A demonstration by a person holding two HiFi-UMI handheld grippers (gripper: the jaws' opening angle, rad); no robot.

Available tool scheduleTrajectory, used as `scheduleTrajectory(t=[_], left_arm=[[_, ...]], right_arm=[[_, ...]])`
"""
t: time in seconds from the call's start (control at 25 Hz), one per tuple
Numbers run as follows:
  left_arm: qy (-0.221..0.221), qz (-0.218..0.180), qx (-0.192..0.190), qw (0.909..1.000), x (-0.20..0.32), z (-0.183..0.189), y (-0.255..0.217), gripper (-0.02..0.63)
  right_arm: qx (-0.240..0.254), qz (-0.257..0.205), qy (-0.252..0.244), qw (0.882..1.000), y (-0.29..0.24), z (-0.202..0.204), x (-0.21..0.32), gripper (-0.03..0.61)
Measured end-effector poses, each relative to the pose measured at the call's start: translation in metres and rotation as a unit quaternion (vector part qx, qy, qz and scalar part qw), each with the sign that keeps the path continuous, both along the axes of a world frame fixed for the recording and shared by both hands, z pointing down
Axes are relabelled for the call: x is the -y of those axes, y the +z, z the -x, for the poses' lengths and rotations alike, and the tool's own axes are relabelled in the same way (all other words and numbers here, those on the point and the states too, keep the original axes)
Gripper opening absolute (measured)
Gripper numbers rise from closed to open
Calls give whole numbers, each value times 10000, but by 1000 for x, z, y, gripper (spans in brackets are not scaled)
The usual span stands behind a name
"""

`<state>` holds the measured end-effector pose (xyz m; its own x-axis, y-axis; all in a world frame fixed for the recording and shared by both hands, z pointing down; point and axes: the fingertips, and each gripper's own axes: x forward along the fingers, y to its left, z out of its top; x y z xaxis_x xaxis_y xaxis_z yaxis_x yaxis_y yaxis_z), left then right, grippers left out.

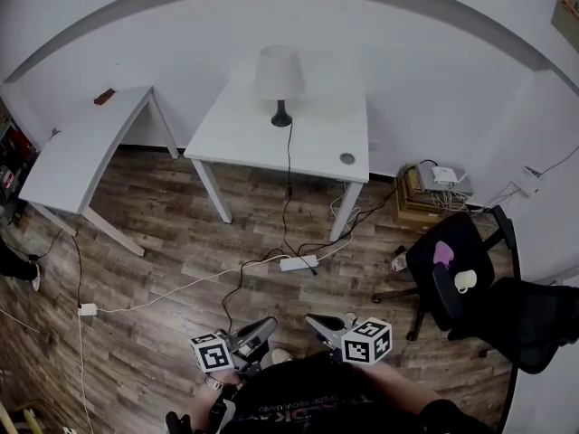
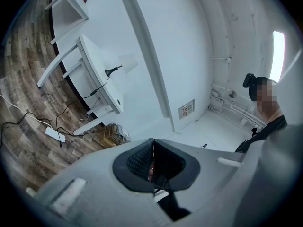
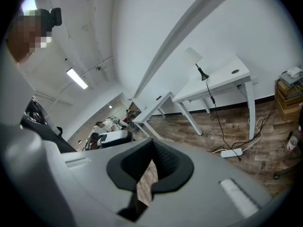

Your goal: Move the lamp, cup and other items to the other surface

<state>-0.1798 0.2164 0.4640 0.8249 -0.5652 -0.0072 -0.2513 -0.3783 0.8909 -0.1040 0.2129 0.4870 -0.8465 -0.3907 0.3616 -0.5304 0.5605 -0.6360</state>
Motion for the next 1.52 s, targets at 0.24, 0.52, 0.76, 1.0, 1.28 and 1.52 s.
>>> scheduleTrajectory(t=[0.24,0.52,0.76,1.0,1.28,1.52], left_arm=[[31,14,-38,10000,-4,-2,-3,-1],[46,6,-26,10000,-9,-2,-6,-3],[188,-191,-105,9996,-8,-10,-15,-2],[227,-216,48,9995,-7,-9,-13,-2],[-49,-91,-115,9999,-8,5,-8,-2],[-264,9,-187,9995,-12,22,-2,-2]], right_arm=[[43,-20,58,10000,-2,-3,-4,3],[77,4,118,9999,-3,-6,-8,3],[101,-62,216,9997,-5,-12,-8,3],[42,-77,168,9998,-6,-9,-8,3],[-17,-54,-42,10000,-3,2,-9,3],[-96,-71,-240,9996,-2,18,-10,3]])
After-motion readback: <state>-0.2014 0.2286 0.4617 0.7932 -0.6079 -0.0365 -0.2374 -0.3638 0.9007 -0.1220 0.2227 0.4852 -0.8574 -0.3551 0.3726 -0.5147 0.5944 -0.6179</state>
